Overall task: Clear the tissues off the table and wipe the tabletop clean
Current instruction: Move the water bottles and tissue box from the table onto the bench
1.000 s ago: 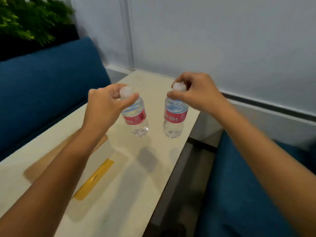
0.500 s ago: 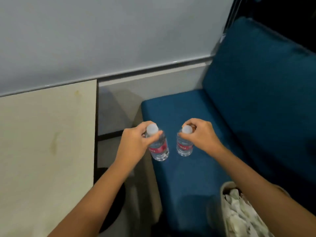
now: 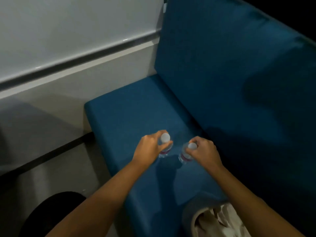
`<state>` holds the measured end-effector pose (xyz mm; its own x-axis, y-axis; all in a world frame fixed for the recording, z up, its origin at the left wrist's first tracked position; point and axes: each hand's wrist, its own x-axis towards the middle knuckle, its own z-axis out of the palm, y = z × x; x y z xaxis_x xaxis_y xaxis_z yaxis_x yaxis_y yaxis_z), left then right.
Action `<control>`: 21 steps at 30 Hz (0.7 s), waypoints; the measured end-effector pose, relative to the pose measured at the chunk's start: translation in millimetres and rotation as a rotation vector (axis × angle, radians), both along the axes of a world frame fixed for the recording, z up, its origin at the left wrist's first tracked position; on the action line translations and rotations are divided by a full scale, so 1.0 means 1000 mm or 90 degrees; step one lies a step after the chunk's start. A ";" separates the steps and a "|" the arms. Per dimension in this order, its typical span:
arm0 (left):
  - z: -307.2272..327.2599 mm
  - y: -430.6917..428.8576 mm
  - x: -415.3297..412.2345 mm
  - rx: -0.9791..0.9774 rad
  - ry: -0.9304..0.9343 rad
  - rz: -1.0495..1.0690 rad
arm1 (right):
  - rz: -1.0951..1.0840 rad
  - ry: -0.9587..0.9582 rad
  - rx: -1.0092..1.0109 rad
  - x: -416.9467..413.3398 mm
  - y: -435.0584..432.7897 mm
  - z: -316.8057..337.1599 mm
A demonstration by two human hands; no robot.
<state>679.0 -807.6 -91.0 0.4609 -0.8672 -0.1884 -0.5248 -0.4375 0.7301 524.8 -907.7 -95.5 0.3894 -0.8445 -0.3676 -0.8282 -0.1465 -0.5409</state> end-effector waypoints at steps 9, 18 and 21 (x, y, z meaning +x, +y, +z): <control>-0.064 -0.066 -0.022 0.120 0.019 -0.081 | -0.035 0.100 0.019 -0.006 -0.022 -0.040; -0.088 -0.072 -0.017 0.161 0.020 -0.098 | -0.033 0.127 0.049 -0.010 -0.023 -0.058; -0.086 -0.075 -0.017 0.183 -0.014 -0.113 | -0.017 0.161 0.060 -0.009 -0.026 -0.059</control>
